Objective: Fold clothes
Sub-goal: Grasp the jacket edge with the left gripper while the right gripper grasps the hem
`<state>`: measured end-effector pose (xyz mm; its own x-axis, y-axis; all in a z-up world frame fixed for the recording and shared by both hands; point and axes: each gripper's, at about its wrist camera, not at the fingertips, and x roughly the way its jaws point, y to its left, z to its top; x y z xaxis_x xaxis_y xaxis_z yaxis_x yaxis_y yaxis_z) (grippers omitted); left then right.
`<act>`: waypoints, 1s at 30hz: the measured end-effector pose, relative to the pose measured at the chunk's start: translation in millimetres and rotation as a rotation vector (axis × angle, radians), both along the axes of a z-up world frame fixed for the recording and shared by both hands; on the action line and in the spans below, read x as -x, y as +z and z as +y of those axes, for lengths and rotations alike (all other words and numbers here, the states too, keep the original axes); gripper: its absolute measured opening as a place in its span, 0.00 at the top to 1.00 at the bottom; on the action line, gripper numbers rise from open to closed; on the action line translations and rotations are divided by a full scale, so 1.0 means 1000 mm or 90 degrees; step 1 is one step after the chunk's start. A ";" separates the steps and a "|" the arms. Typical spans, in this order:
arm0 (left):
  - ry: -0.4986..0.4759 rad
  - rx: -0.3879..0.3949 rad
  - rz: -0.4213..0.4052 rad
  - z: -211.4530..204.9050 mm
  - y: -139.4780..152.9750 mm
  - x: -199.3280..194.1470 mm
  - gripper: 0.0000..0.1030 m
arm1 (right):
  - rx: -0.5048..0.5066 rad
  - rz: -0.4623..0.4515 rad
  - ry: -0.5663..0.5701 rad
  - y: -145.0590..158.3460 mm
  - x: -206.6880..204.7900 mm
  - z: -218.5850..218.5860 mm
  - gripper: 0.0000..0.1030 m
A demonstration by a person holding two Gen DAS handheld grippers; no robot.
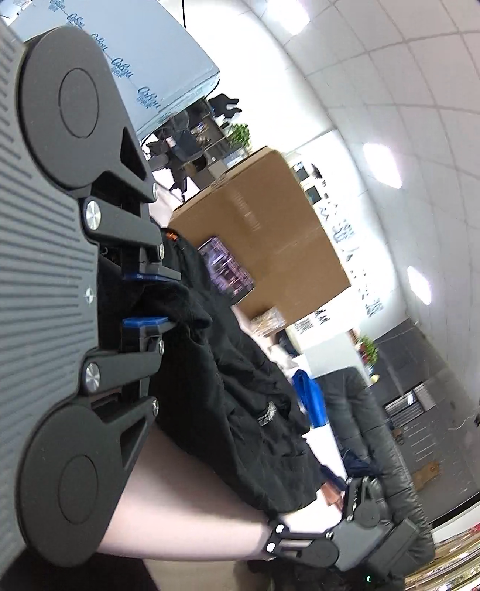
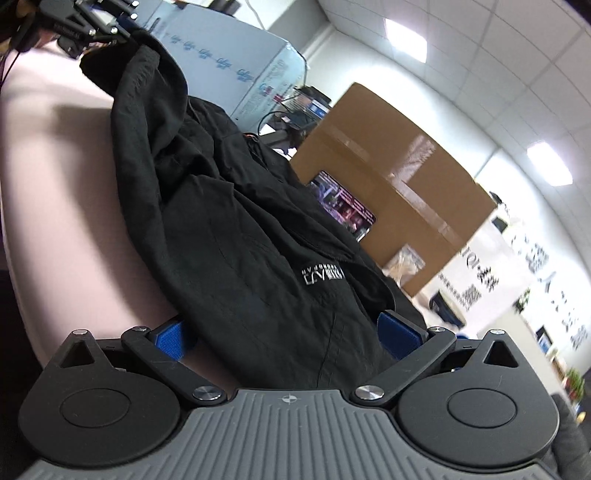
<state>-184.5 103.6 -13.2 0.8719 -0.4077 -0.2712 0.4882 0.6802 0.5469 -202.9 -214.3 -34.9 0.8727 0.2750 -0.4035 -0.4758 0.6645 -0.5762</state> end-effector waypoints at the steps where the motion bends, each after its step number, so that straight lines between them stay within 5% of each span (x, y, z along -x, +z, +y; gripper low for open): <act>1: 0.008 -0.028 0.012 -0.003 -0.005 0.002 0.84 | -0.002 0.002 -0.004 0.000 -0.003 -0.003 0.02; 4: 0.036 -0.107 0.051 -0.011 -0.019 0.010 0.76 | 0.011 -0.007 -0.036 0.003 -0.008 -0.011 0.02; 7: 0.068 -0.166 0.084 -0.012 -0.033 0.018 0.47 | 0.030 -0.026 -0.058 0.003 -0.011 -0.016 0.02; 13: 0.095 -0.153 0.096 -0.006 -0.040 0.027 0.45 | 0.048 -0.027 -0.071 0.003 -0.016 -0.023 0.05; 17: 0.081 -0.163 0.076 -0.008 -0.042 0.017 0.45 | 0.067 0.000 -0.036 0.000 -0.013 -0.021 0.36; 22: 0.092 -0.163 0.058 -0.005 -0.044 0.011 0.38 | 0.079 0.033 -0.044 0.007 -0.020 -0.036 0.39; 24: 0.092 -0.162 0.048 -0.006 -0.046 0.007 0.32 | 0.075 0.049 -0.029 0.008 -0.026 -0.038 0.55; 27: 0.072 -0.139 0.064 -0.005 -0.048 -0.003 0.45 | 0.093 0.077 0.005 0.003 -0.031 -0.030 0.87; 28: 0.056 -0.124 0.094 -0.003 -0.046 -0.007 0.69 | 0.098 0.086 0.016 0.001 -0.032 -0.028 0.88; 29: 0.046 -0.117 0.117 -0.002 -0.044 -0.010 0.82 | 0.087 0.094 0.016 0.004 -0.031 -0.031 0.90; 30: 0.043 -0.121 0.124 -0.002 -0.042 -0.010 0.84 | 0.077 0.102 0.017 0.007 -0.031 -0.034 0.91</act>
